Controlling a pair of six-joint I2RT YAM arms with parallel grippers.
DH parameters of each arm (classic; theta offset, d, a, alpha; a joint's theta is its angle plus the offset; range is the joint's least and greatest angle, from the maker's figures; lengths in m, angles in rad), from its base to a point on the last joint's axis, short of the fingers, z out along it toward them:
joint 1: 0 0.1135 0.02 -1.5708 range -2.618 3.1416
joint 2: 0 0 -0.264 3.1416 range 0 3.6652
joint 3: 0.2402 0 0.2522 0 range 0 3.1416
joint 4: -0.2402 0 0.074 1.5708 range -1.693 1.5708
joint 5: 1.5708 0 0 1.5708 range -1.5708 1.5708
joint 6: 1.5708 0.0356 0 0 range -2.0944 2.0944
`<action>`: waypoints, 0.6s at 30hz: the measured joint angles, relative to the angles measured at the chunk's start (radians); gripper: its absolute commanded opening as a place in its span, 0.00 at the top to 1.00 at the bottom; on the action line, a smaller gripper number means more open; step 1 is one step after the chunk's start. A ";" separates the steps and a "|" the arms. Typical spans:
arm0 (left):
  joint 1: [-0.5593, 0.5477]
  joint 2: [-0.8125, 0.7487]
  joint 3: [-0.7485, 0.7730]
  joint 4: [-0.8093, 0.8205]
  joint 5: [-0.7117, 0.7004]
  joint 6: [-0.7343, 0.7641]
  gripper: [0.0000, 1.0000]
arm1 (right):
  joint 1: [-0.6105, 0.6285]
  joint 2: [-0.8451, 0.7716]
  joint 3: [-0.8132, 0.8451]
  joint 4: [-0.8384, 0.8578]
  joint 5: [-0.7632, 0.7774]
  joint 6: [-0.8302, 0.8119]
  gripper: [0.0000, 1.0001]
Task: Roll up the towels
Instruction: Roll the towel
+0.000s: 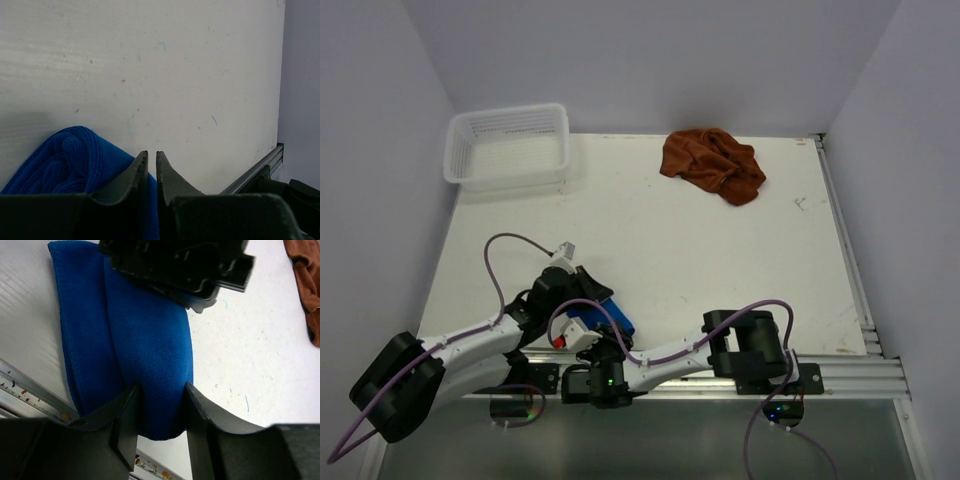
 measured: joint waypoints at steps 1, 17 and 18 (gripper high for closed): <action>0.000 -0.003 -0.016 0.005 0.000 -0.005 0.84 | 0.001 0.000 0.000 0.000 -0.002 0.001 0.55; 0.000 -0.060 -0.123 0.120 -0.019 -0.055 0.87 | -0.070 -0.295 -0.207 0.145 -0.310 0.053 0.30; 0.000 -0.068 -0.125 0.117 -0.021 -0.055 0.87 | -0.087 -0.332 -0.232 0.159 -0.340 0.058 0.30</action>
